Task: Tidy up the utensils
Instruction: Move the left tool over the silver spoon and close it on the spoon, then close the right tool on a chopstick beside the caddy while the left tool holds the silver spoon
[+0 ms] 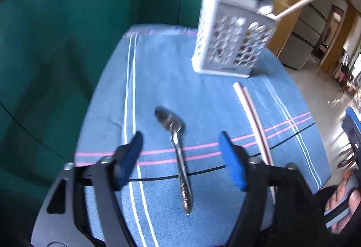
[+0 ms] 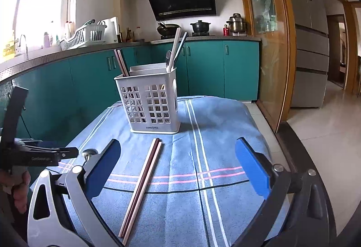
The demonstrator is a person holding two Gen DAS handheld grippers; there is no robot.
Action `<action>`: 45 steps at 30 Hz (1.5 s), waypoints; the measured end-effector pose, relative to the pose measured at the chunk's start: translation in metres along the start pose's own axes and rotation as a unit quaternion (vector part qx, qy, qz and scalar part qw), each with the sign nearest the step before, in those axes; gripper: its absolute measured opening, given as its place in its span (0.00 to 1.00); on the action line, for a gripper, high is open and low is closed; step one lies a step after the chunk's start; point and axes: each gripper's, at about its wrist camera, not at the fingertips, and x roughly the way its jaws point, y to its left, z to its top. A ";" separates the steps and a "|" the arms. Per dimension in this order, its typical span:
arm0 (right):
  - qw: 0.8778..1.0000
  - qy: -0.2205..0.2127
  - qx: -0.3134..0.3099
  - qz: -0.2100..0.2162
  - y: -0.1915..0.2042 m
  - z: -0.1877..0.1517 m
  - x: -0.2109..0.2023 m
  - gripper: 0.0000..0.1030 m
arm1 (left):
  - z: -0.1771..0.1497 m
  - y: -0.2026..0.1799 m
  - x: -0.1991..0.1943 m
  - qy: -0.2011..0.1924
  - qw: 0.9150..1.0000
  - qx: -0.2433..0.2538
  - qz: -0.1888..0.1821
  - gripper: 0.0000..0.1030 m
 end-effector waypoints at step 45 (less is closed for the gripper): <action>0.943 0.326 -0.069 -0.015 0.055 0.018 0.247 0.20 | 0.033 0.041 -0.087 -0.228 0.960 -0.037 -0.156 0.02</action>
